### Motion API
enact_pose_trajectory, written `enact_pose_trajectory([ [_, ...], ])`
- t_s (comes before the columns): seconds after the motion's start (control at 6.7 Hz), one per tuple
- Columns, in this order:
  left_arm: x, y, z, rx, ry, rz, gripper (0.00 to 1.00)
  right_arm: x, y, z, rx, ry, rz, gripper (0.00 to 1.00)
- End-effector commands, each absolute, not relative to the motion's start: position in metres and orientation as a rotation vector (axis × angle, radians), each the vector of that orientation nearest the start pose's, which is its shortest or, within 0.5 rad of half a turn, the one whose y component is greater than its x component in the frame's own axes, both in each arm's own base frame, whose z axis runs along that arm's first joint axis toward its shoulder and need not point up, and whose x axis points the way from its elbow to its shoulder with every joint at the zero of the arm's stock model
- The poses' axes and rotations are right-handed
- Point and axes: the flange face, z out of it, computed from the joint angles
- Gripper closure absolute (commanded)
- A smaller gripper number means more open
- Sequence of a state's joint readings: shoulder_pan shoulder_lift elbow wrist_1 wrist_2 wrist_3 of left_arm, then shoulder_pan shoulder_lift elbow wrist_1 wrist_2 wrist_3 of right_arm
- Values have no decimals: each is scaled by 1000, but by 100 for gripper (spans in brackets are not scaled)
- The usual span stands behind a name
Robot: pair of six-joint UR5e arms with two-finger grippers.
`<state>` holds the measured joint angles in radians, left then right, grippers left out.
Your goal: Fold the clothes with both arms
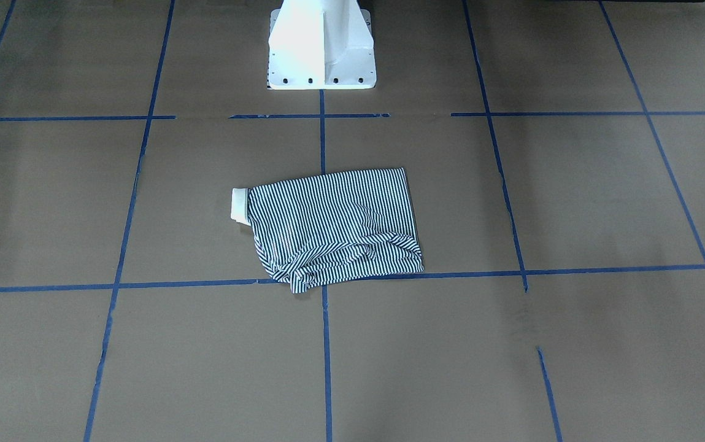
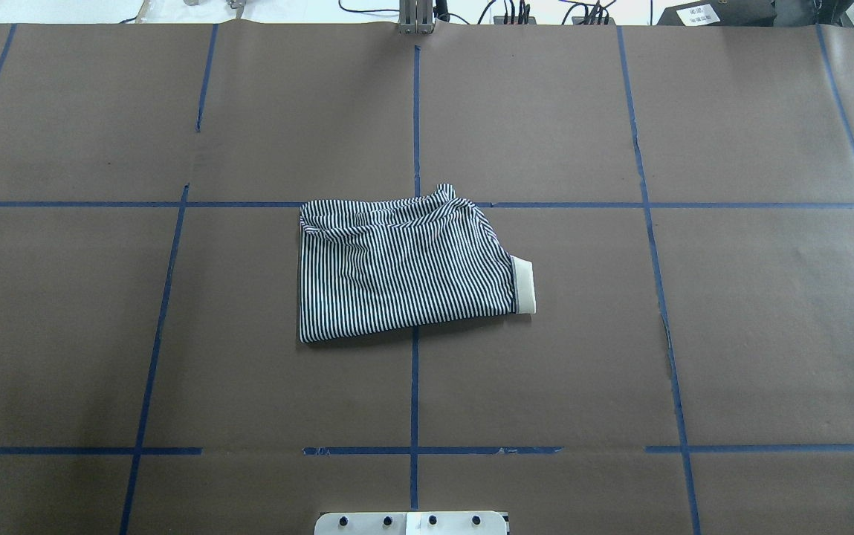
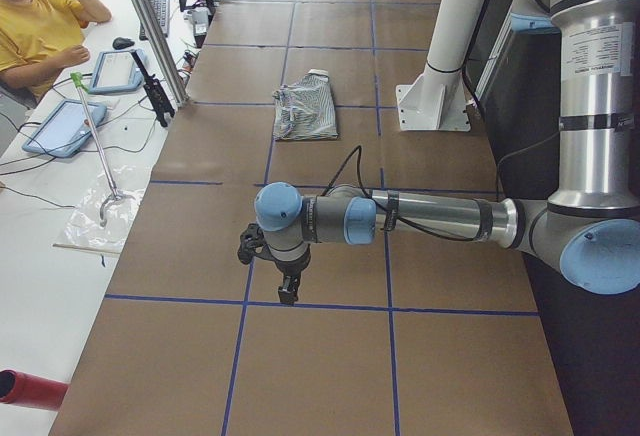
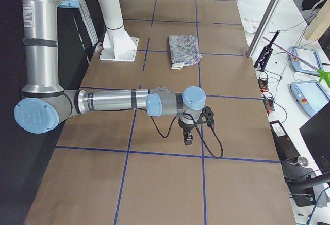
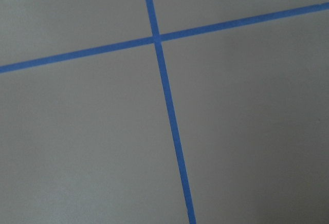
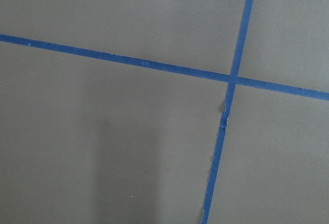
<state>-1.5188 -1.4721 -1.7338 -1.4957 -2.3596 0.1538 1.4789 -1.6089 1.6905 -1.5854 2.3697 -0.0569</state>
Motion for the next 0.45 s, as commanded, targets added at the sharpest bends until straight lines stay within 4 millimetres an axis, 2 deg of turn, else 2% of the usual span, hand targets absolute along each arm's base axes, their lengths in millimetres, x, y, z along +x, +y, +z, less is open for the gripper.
enact_pose_trajectory([
  [0.0,-42,-445,631,-7,792,168,0,20,-476,626,37,-773,-162,0],
  [0.3,-42,-443,621,-24,793,161,0,21,-472,631,30,-764,-159,0],
])
